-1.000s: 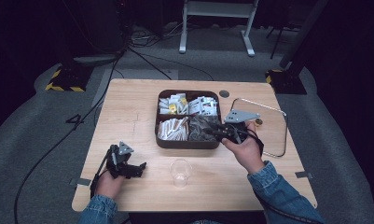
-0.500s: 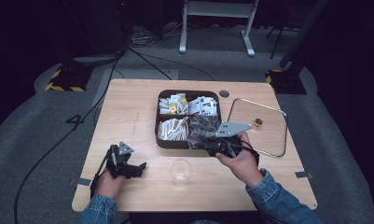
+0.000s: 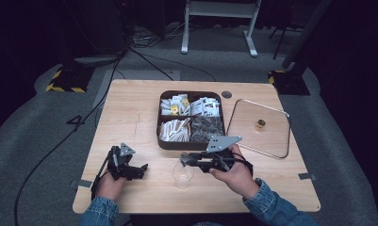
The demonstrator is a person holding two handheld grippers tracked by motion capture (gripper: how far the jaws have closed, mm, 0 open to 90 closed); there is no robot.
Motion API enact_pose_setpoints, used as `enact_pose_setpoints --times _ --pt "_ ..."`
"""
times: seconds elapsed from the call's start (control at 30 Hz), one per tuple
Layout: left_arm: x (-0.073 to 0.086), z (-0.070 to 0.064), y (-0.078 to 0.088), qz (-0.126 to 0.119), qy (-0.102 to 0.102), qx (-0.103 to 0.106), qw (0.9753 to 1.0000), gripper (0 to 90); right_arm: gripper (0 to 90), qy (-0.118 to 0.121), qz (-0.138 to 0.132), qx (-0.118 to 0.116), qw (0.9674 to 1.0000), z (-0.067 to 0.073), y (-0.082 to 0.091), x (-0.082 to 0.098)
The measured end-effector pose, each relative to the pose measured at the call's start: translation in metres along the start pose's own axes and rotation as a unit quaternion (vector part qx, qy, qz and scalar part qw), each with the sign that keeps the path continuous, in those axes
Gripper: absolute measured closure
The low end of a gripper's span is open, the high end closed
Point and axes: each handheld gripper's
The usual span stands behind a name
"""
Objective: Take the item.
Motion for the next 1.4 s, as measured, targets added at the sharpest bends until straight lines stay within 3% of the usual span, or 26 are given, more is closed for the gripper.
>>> enact_pose_setpoints --times 0.53,0.63,0.83,1.13,1.4 --pt "0.0 0.0 0.0 0.0 0.0 0.0 1.0 0.0 74.4 0.007 0.022 -0.031 0.9992 0.013 -0.009 0.006" --pt "0.0 0.0 0.0 0.0 0.0 0.0 1.0 0.0 66.3 0.002 0.022 -0.034 0.9992 0.014 -0.012 0.007" --pt "0.0 0.0 0.0 0.0 0.0 0.0 1.0 0.0 62.0 -0.003 0.019 -0.033 0.9993 0.013 -0.011 0.007" --pt "0.0 0.0 0.0 0.0 0.0 0.0 1.0 0.0 55.5 -0.006 0.0 0.0 1.0 0.0 0.002 0.002" --pt "0.0 0.0 0.0 0.0 0.0 0.0 1.0 0.0 50.7 -0.024 -0.009 0.037 0.999 -0.018 0.014 0.001"
Point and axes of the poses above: each handheld gripper's, and its own axes: y roughly backward along the jaws, x roughly out of its underside, z roughly to its left, and after that the axes turned 9 degrees about y, right-handed
